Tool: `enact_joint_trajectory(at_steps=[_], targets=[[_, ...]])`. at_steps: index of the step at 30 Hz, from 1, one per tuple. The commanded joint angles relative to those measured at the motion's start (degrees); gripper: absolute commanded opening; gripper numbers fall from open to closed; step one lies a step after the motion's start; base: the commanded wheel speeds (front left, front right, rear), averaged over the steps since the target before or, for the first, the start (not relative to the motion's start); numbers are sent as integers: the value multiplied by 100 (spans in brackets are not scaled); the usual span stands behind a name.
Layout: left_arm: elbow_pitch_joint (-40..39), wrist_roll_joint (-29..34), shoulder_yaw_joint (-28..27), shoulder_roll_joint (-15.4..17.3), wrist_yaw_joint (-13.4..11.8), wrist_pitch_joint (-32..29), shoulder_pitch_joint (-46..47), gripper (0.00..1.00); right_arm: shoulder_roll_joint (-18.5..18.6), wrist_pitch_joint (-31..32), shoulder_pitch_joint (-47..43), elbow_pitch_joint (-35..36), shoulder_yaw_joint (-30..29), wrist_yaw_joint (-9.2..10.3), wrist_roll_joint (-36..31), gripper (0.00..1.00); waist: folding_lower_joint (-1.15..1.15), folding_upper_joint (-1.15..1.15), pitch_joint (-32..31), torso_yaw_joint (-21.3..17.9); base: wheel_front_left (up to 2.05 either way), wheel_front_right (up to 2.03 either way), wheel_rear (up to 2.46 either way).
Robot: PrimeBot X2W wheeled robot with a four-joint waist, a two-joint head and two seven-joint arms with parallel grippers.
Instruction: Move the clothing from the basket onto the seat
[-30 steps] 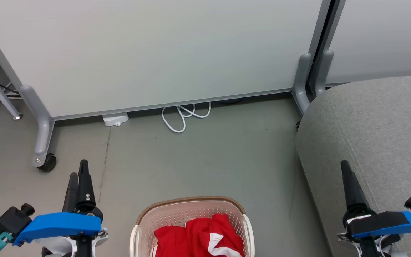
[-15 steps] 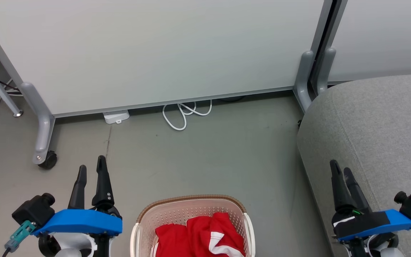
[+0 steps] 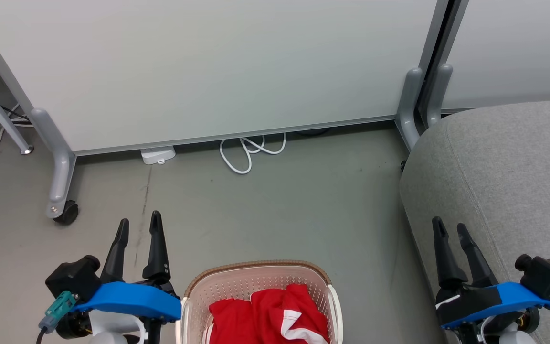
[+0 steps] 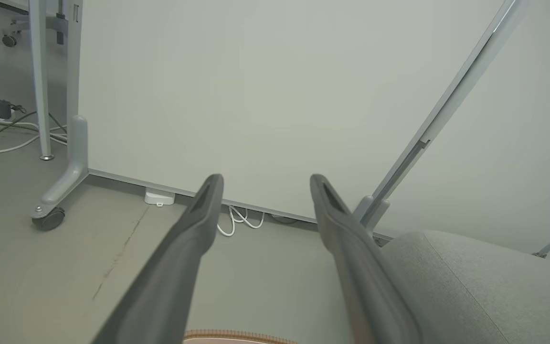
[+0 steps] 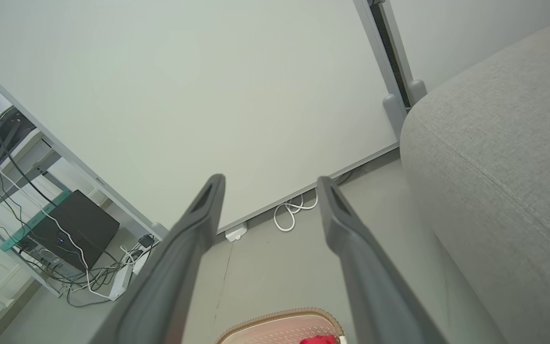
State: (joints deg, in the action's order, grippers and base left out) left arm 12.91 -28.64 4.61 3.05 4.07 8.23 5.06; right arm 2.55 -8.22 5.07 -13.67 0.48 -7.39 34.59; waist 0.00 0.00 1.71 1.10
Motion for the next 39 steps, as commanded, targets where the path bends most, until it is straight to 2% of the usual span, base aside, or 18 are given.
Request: enact_joint_trajectory(at_steps=[1,22,39], targets=[[-29,224,66,46,-24,71,140,100,39,-73,89,28,25,-11,-224,100,0,0,1,5,0,0,0],[33,1278,265,77,-49,342,153,100,44,-341,118,-58,107,-13,-1364,100,0,0,33,21,0,0,0],[129,2035,382,46,43,542,196,100,47,-542,136,-98,167,-15,-2162,100,0,0,108,73,0,0,0]])
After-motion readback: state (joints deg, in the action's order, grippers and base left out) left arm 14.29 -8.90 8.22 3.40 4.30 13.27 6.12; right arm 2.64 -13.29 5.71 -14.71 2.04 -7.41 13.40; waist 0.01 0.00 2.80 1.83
